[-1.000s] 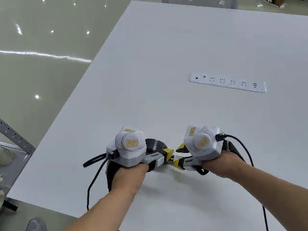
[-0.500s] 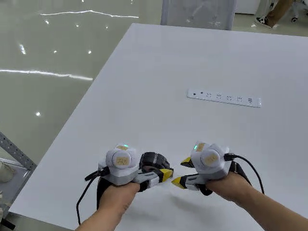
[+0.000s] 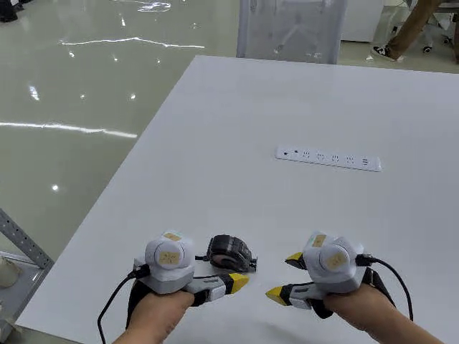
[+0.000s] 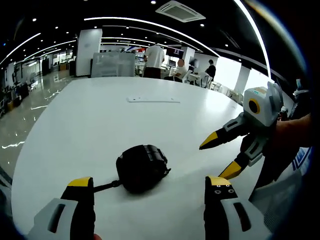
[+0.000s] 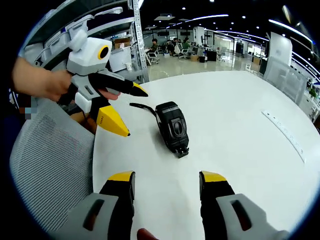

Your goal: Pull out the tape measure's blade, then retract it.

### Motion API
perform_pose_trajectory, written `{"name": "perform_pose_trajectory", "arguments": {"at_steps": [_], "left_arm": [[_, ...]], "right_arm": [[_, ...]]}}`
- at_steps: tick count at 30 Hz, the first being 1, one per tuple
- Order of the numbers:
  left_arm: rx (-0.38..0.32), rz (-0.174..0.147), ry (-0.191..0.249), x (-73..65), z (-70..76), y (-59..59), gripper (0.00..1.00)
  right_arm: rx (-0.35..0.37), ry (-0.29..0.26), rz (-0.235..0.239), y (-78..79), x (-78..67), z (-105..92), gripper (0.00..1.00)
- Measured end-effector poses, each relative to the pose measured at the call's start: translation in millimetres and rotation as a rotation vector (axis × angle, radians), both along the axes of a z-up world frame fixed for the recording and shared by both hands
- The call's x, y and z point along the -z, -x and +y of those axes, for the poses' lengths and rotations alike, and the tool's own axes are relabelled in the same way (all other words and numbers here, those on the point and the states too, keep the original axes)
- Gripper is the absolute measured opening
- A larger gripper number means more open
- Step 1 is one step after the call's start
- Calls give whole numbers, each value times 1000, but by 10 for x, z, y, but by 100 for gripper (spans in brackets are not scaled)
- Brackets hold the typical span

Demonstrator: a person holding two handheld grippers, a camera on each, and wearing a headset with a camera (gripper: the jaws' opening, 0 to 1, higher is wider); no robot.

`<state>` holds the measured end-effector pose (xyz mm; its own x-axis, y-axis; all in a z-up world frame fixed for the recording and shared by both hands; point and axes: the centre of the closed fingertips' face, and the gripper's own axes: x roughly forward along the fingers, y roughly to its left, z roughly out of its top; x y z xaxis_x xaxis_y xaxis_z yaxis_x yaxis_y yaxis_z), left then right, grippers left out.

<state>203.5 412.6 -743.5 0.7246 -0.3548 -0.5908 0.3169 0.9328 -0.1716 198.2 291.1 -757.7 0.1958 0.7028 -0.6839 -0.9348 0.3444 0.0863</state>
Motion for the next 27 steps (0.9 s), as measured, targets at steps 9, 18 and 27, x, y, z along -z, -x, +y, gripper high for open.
{"name": "perform_pose_trajectory", "arguments": {"at_steps": [9,18,27], "left_arm": [[81,-1,-21,-63,-23,222,93],[147,-9,-40,-185,4,378,97],[157,-20,-46,-336,151,431,100]], "right_arm": [[68,-28,-8,136,-202,-213,60],[155,-46,-4,231,-334,-498,69],[249,-43,18,374,-384,-804,83]]}}
